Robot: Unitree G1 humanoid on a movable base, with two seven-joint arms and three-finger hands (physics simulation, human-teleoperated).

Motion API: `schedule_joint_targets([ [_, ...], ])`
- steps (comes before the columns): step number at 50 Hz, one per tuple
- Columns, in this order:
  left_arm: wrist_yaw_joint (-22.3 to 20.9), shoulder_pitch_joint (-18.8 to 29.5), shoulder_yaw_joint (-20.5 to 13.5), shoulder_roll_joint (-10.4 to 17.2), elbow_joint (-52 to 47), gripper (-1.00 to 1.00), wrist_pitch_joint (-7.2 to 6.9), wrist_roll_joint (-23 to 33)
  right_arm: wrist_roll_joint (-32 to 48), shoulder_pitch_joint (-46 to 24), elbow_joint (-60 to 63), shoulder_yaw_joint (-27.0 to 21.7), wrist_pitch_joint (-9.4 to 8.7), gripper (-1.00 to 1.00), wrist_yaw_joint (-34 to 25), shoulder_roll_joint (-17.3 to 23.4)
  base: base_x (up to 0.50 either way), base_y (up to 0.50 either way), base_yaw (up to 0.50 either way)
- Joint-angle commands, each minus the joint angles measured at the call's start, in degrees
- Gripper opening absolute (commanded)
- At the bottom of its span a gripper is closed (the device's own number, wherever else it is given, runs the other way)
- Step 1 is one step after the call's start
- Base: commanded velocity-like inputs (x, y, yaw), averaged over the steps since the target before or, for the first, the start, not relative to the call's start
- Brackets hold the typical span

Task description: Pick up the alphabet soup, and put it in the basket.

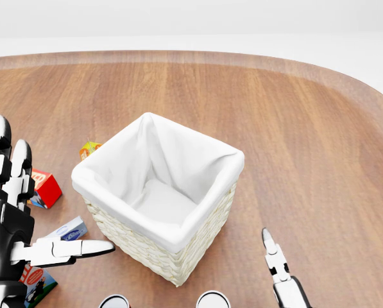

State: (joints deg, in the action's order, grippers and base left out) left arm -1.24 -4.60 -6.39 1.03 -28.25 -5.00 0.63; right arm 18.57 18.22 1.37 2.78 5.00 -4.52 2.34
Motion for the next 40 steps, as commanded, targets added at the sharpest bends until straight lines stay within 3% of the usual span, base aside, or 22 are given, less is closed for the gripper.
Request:
schedule_joint_targets([
  [1, 0.0, 0.08, -0.04, 0.04, 0.31, 1.0, 0.0, 0.03, 3.07, -0.68, -5.02, 1.96, 0.0, 1.0, 1.78, 0.42, 0.0, 0.0, 0.0],
  [40, 0.04, -0.11, 0.39, -0.03, 1.24, 1.0, 0.09, 0.5, 7.09, -4.54, -13.25, 4.73, 0.0, 1.0, 6.21, 0.01, 0.0, 0.0, 0.0],
])
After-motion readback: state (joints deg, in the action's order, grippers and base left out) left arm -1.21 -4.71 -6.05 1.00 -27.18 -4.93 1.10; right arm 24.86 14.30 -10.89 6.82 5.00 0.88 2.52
